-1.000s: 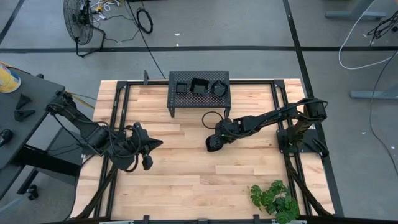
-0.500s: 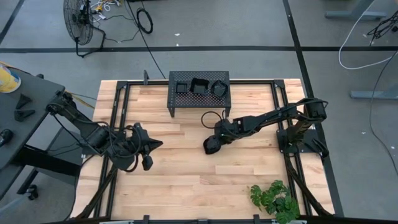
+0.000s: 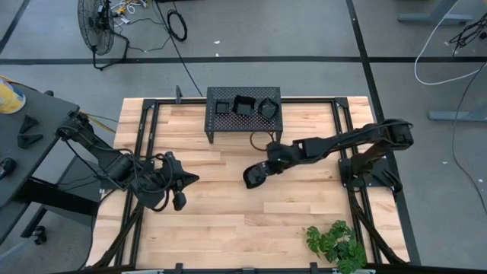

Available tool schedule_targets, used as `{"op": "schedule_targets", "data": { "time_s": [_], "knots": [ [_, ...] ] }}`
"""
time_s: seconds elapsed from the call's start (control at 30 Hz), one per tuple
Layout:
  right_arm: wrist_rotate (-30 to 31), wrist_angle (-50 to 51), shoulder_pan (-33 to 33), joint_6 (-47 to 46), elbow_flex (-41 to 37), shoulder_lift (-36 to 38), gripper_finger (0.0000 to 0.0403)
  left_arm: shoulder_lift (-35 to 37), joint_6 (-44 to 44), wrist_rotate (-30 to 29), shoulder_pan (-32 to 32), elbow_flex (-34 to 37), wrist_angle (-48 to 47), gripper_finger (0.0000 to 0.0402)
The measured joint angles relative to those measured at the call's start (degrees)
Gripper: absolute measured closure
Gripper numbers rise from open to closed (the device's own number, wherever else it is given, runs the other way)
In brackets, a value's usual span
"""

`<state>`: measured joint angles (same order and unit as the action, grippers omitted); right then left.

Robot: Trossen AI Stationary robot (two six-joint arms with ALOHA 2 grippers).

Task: Pick & Place Mini shaped plates
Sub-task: Stack the leaf shaped plate on top of the other leaf shaped plate on the shelf

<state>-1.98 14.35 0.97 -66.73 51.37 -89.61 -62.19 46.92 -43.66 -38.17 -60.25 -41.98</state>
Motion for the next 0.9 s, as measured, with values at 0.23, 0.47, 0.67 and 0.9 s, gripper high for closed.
{"op": "schedule_targets", "data": {
  "time_s": [0.23,0.47,0.67,0.9],
  "knots": [
    [-0.2,0.0,0.0,1.2,0.0,5.4,0.0403,0.0,-1.4,0.0,0.0,0.0,0.1,0.0383],
    [-0.2,0.0,-0.2,1.5,0.0,8.8,0.0403,0.0,-1.1,0.0,0.1,0.0,0.2,0.0383],
    [-1.0,0.0,-0.8,4.3,0.0,11.8,0.0403,0.0,-1.2,-1.5,0.2,0.0,1.7,0.0385],
    [-3.0,2.7,-3.9,8.4,1.4,15.0,0.0403,1.0,-6.9,1.2,4.4,0.0,6.6,0.0396]
  ]
}}
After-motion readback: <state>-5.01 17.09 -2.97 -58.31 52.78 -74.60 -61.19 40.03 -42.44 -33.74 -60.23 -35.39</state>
